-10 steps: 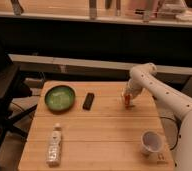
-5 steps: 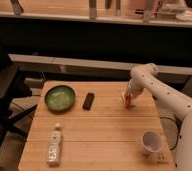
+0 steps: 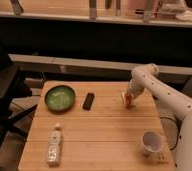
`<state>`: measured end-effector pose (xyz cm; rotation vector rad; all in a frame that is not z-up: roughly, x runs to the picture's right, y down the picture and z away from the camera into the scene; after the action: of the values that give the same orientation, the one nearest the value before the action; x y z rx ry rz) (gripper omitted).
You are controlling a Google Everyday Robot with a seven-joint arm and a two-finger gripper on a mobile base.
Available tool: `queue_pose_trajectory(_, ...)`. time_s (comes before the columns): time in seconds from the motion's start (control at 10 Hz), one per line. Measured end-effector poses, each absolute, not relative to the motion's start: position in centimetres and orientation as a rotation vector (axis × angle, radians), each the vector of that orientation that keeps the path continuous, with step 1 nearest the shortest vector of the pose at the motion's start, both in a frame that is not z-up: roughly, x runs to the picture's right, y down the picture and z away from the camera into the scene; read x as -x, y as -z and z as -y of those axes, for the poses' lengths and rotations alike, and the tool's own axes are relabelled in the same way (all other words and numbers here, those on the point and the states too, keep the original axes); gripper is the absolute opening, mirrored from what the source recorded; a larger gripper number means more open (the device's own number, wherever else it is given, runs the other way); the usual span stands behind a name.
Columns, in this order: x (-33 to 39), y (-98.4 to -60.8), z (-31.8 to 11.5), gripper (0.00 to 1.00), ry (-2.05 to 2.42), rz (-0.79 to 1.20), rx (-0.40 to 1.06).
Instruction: Place the pepper on the white sponge
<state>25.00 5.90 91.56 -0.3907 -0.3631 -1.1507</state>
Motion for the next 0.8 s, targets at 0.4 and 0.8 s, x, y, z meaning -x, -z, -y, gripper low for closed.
queue_pose_trajectory(0.4,-25.2,-91.67,-6.0,0.12,1.149,0.366,0.389)
queue_pose_trajectory(0.8,-25.54,-91.88,-6.05,0.06,1.147,0.367,0.387)
